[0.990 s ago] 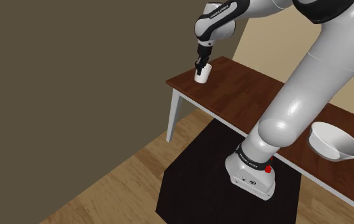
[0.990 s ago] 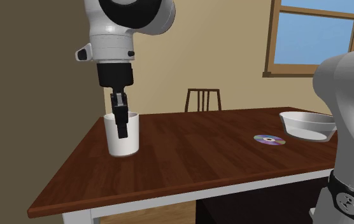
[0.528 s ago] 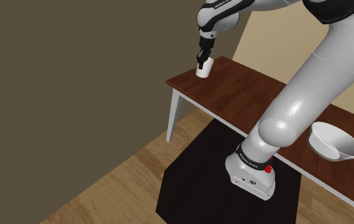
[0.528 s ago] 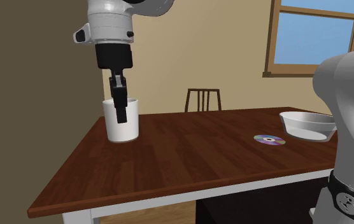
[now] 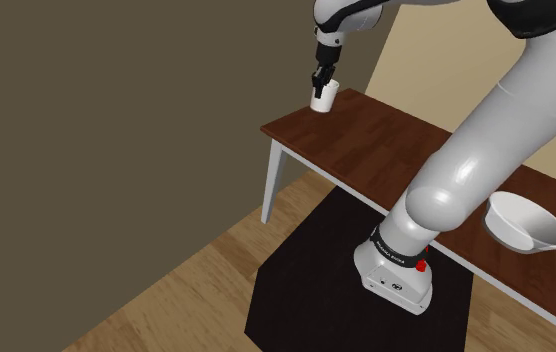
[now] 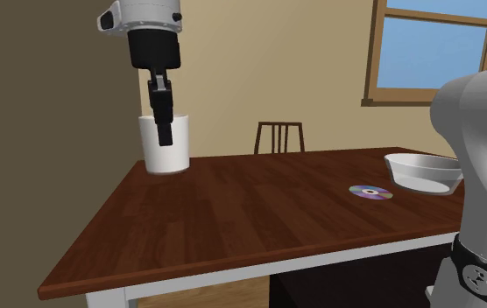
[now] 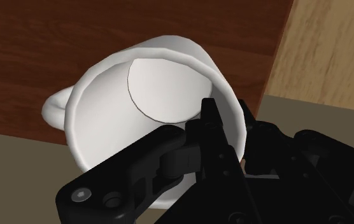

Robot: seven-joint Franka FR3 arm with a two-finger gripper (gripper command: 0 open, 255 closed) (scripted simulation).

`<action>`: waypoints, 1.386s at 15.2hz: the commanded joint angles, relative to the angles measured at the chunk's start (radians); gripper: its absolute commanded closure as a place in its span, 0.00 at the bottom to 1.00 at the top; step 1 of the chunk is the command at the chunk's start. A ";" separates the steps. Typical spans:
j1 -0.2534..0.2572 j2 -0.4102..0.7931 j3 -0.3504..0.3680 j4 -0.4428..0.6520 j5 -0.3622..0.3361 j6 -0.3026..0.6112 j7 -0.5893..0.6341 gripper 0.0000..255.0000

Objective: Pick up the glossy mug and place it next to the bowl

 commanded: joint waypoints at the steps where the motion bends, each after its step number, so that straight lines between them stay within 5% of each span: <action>1: 0.000 -0.012 0.002 0.017 -0.004 -0.029 0.002 1.00; 9: 0.003 -0.037 0.008 0.098 -0.009 -0.133 0.002 1.00; 21: -0.131 -0.353 -0.081 -0.165 -0.177 -0.146 -0.130 1.00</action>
